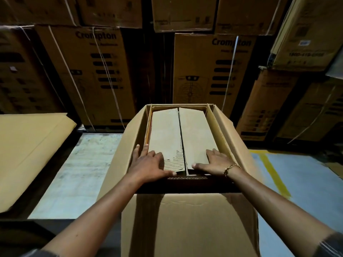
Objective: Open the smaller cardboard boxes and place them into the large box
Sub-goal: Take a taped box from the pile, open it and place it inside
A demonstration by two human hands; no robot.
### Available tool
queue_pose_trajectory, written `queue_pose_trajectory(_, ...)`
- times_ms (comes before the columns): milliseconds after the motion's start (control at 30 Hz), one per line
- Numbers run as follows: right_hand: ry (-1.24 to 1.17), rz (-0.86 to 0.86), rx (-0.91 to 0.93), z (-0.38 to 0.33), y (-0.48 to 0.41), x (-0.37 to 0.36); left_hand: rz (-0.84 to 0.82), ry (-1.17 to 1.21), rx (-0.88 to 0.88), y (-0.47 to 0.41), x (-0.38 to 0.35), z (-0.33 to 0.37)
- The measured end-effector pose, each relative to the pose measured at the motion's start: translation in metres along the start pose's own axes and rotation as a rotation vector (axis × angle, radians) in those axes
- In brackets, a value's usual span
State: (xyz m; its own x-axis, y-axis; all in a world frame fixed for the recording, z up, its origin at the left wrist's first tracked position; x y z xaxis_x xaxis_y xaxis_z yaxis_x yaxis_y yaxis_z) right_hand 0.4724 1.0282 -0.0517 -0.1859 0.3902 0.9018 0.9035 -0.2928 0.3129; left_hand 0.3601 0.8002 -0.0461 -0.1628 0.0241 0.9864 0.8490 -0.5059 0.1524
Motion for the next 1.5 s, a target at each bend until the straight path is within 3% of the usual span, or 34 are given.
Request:
queue_pose_trajectory(67, 0.051, -0.011, 0.027, -0.011, -0.001, 0.000, -0.013, -0.019, -0.032, 0.000, -0.001, 0.007)
queue_pose_trajectory(300, 0.195, 0.075, 0.193, -0.020, -0.003, -0.003, 0.197, 0.037, -0.086, 0.006, 0.004, 0.007)
queue_pose_trajectory(467, 0.390, 0.394, 0.409, -0.031, 0.009, 0.017, 0.545, 0.188, -0.133, 0.028, 0.029, -0.009)
queue_pose_trajectory(533, 0.306, 0.348, 0.444, -0.030, 0.007, 0.024, 0.656, 0.289, -0.100, 0.034, 0.042, -0.022)
queue_pose_trajectory(633, 0.304, 0.121, 0.551, -0.036, 0.002, 0.012, 0.730, 0.324, 0.023, 0.037, 0.057, -0.042)
queue_pose_trajectory(733, 0.320, 0.091, 0.568, -0.041, 0.004, 0.007, 0.663, 0.176, 0.170, 0.031, 0.061, -0.061)
queue_pose_trajectory(900, 0.339, 0.291, 0.432, -0.030, 0.012, 0.059, 0.460, 0.025, 0.331, 0.019, 0.053, -0.078)
queue_pose_trajectory(1033, 0.205, 0.150, 0.522, -0.043, 0.006, 0.035, 0.335, -0.010, 0.405, 0.004, 0.041, -0.081)
queue_pose_trajectory(1167, 0.301, 0.075, 0.516, -0.064, -0.002, 0.008, 0.243, -0.083, 0.452, -0.004, 0.021, -0.088)
queue_pose_trajectory(1367, 0.285, 0.299, 0.456, -0.045, 0.021, 0.069, 0.268, 0.047, 0.420, -0.003, 0.013, -0.097)
queue_pose_trajectory(1500, 0.159, 0.456, 0.232, 0.006, 0.036, 0.112, 0.241, 0.182, 0.494, -0.012, 0.023, -0.103)
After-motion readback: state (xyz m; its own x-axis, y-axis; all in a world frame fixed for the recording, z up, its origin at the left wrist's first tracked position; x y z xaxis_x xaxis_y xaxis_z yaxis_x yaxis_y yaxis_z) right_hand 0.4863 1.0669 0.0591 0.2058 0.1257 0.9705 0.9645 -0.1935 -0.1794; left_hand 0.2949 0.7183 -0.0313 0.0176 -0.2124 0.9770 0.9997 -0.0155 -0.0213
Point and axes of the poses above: each hand's wrist, its own y-axis away from the middle knuckle, its own x-axis out of the back of the hand, z = x × y, the point moved 4 cm from there along -y, towards the middle knuckle, and after that the axes turned 12 degrees about x, right-handed, at the moved point
